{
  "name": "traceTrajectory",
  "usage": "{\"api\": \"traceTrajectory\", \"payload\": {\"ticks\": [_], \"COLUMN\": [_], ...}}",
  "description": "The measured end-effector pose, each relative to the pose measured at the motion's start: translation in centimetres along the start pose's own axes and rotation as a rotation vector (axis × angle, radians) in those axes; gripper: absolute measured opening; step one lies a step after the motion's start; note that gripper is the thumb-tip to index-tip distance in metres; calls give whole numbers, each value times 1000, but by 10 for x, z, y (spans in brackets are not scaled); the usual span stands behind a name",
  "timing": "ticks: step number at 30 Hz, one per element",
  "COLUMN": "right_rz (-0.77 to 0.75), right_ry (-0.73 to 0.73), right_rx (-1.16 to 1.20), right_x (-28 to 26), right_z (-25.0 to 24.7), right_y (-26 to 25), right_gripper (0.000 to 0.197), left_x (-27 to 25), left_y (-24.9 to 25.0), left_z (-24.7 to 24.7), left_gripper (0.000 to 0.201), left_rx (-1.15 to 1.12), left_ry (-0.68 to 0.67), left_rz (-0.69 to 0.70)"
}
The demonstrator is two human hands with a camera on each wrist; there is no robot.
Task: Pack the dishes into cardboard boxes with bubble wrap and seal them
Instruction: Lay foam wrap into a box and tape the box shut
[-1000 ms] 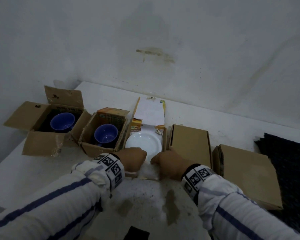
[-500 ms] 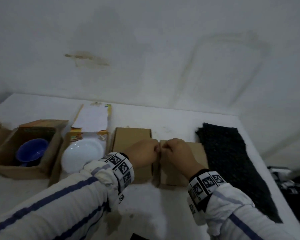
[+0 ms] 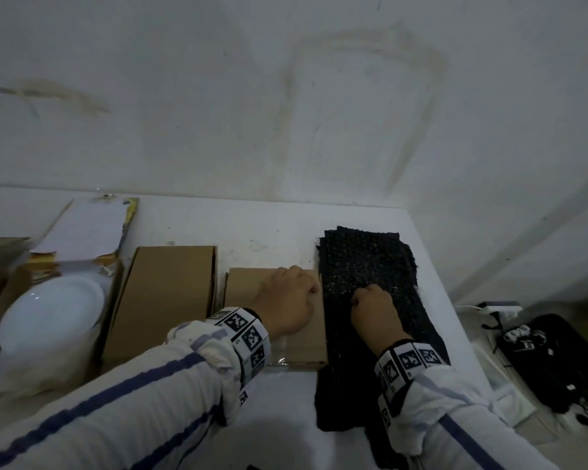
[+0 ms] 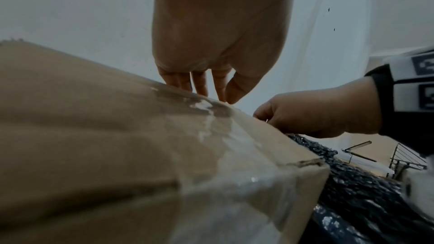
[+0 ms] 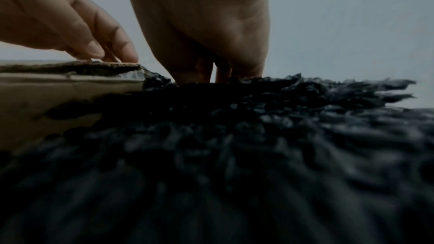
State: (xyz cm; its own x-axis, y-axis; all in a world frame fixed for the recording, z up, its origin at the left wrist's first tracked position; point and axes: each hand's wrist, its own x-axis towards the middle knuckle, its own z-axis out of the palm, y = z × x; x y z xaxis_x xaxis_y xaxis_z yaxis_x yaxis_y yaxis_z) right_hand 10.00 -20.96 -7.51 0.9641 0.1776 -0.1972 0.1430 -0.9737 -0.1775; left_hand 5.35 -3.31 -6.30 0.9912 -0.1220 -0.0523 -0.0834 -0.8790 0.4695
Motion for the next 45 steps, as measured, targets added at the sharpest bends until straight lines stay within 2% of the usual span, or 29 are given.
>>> {"api": "traceTrajectory", "payload": {"ticks": [3,5,8,10,12,15,17,19,21,24,27,29,30,32,33,35,36,38,39,41,42,44,45], "right_rz": [8,-2,-112,-199,-244,-272,-348,-484,-617,-737,-812,-790,-769,-696,-660,-600,-591,-584,-584,-699,-745,-685,-653], "right_ry": [42,131,273,226,144,0,-150,-201,-213,-211,-153,-160,-154,-156,-160,-165,-177,-181,-176,-101,-95,-138,-156], "right_rx": [148,249,345,431,580,930,1080,970,714,482,448,351,287,196,162,76,26,-32,-34,-55,-111,-257,-303], "right_x": [3,3,-2,-7,-8,-16,-23,-27,-31,-41,-47,-48,-47,-42,-40,-34,-28,-23,-20,-15,-10,-9,-8], "right_z": [-11,-26,-53,-68,-77,-78,-72,-63,-53,-33,-5,11,19,30,34,44,51,57,59,65,71,69,67], "right_y": [1,-3,-21,-41,-64,-101,-128,-156,-188,-243,-298,-330,-344,-365,-373,-387,-394,-405,-411,-423,-427,-432,-433], "right_gripper": [23,16,9,11,14,21,31,46,59,58,36,19,17,17,17,27,34,41,43,46,41,21,22], "left_x": [4,7,6,3,-2,-15,-29,-49,-72,-108,-144,-165,-174,-189,-196,-207,-211,-216,-218,-219,-219,-218,-217], "left_y": [-1,0,8,10,4,-17,-41,-68,-95,-134,-165,-184,-196,-222,-236,-255,-261,-268,-271,-276,-278,-280,-280], "left_z": [3,1,-11,-21,-34,-58,-72,-86,-97,-111,-127,-137,-138,-135,-130,-121,-118,-114,-113,-109,-108,-105,-105], "left_gripper": [34,44,64,61,47,32,30,28,25,25,14,14,16,15,26,49,53,49,45,41,39,37,36], "left_rx": [-44,-144,-562,-779,-833,-955,-1092,-1178,-1240,-1267,-1153,-1064,-1008,-743,-582,-324,-218,-15,74,190,220,238,228], "left_ry": [19,33,-11,23,129,269,286,286,316,358,415,430,422,311,181,-127,-245,-359,-360,-307,-288,-265,-257], "left_rz": [-10,-1,0,20,3,-143,-186,-209,-269,-359,-411,-482,-537,-648,-666,-610,-567,-458,-400,-334,-313,-279,-260]}}
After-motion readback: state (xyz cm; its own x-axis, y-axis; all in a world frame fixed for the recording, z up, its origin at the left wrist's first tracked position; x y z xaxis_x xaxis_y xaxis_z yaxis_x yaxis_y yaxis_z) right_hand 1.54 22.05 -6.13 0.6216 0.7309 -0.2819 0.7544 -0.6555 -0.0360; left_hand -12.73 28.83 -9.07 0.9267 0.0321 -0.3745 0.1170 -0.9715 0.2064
